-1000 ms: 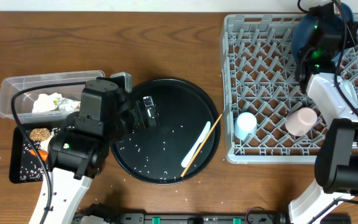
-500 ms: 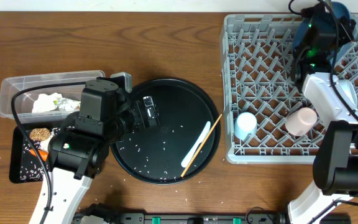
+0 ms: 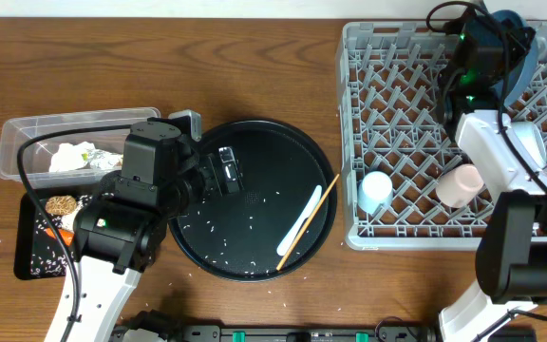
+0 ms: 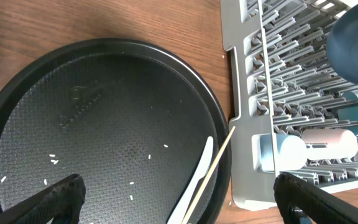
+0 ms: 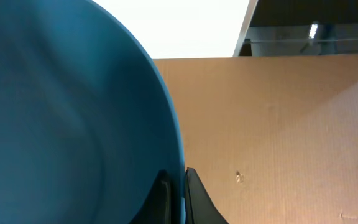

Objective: Sort waste into correct bins and load items into the dishwasher rack
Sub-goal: 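Lower the blue plate upright into the rack's back and release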

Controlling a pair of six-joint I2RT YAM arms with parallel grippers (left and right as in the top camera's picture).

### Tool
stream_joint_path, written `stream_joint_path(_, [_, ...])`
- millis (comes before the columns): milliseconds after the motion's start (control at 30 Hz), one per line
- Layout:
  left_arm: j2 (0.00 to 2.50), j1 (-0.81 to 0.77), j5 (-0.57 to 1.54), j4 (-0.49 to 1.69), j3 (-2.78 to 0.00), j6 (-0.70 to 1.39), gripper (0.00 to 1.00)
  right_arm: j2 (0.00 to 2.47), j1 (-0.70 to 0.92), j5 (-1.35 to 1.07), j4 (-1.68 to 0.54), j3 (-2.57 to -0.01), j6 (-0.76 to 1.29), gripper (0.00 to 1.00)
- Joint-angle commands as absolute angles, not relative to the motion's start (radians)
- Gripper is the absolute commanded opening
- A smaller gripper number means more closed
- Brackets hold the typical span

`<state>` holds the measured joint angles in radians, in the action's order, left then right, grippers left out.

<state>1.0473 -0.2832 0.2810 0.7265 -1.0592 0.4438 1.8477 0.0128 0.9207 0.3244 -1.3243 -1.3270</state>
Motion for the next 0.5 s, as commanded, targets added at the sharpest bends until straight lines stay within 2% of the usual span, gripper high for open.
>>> stream_joint_path(0, [1.045,-0.28,0.272,0.725,-1.067,0.427,0.98,1.863,0.052,0.886,0.269,-1.305,-1.314,0.01])
stream_joint_path(467, [1.045,-0.28,0.272,0.725,-1.067,0.428,0.98,1.863,0.126,0.908,0.268,-1.305,-1.412,0.01])
